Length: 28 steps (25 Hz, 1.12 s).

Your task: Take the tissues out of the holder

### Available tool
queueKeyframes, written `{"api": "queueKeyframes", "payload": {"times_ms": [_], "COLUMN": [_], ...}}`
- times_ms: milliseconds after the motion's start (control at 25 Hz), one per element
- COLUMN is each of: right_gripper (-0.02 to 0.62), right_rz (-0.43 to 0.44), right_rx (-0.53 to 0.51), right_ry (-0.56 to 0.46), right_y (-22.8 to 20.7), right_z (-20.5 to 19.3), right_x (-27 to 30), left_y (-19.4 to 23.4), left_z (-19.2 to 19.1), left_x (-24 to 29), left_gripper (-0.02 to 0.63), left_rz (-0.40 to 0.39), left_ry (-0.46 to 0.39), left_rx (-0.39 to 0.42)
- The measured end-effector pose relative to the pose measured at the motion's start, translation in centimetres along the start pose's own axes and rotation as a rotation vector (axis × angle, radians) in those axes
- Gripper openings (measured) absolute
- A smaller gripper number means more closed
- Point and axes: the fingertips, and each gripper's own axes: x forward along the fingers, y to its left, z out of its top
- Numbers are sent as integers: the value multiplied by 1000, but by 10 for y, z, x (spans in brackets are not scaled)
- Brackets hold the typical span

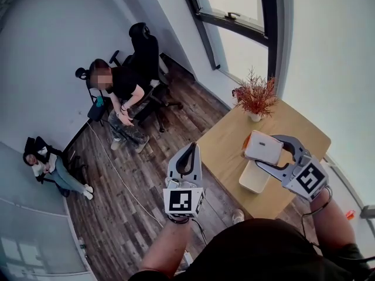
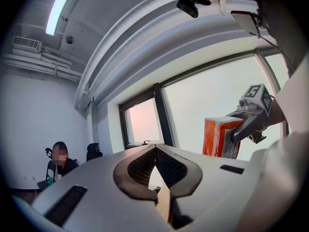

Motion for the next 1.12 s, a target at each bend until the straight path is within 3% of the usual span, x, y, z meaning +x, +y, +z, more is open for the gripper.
{"api": "queueKeyframes", "payload": {"times_ms": [440, 1120], "right_gripper": [279, 279], "right_rz": [-16, -35], "right_rx": [-23, -28], "right_ry": [-2, -26], "right_y": [-1, -3], "right_z": [9, 20], "right_x": [-4, -8], "left_y": [15, 11], "left_z": [14, 25], "left_x": [-11, -15], "left_gripper": [5, 5], "left_rz": [37, 23], "left_ry": [-10, -31], "left_rx": [11, 5]}}
